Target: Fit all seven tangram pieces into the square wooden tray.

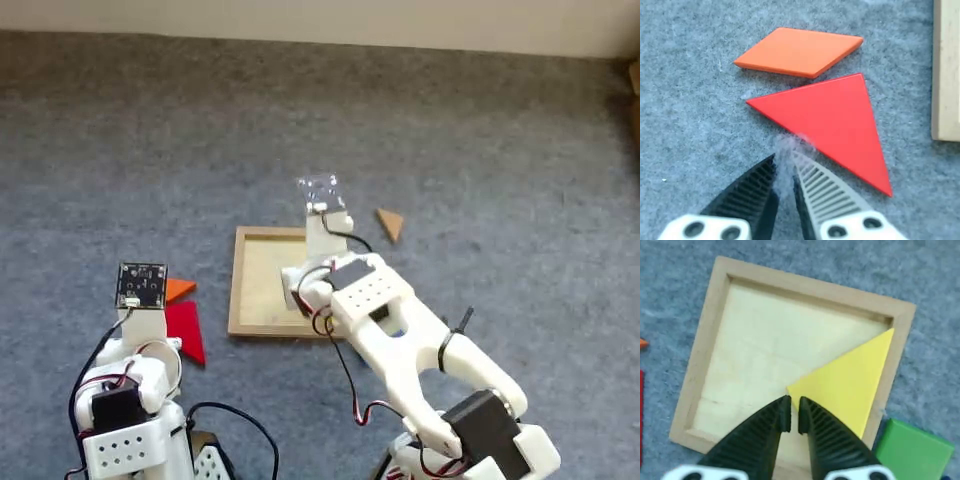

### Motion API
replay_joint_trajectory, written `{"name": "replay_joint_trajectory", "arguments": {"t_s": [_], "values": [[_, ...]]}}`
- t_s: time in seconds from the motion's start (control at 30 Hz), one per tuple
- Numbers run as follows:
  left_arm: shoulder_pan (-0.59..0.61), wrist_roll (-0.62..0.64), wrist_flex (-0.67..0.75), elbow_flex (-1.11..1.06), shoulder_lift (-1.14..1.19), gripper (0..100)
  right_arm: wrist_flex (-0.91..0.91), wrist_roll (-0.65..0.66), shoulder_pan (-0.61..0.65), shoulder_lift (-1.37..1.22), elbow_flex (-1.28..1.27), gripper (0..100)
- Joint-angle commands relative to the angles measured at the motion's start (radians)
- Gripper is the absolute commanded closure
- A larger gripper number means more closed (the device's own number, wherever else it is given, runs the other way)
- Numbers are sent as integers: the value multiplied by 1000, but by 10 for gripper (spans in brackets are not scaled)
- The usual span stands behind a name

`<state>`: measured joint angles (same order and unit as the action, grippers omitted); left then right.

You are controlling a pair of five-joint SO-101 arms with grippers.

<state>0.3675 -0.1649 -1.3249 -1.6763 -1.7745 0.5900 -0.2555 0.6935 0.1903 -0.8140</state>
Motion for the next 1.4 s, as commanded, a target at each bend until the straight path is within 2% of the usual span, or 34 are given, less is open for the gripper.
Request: {"name": "replay_joint_trajectory", "arguments": {"t_s": [0.0, 0.23, 0.73, 1.0, 1.37], "values": [[-7, -8, -5, -19, -45, 993, -94, 49, -28, 51, -27, 989], [-7, -8, -5, -19, -45, 993, -99, 58, -127, 50, -28, 989], [-7, -8, -5, -19, -45, 993, -133, 58, -91, 45, -38, 989], [-7, -8, -5, -19, -45, 993, -154, 58, -90, -117, -25, 989], [-7, -8, -5, -19, -45, 993, -154, 58, -96, 76, -36, 989]]}}
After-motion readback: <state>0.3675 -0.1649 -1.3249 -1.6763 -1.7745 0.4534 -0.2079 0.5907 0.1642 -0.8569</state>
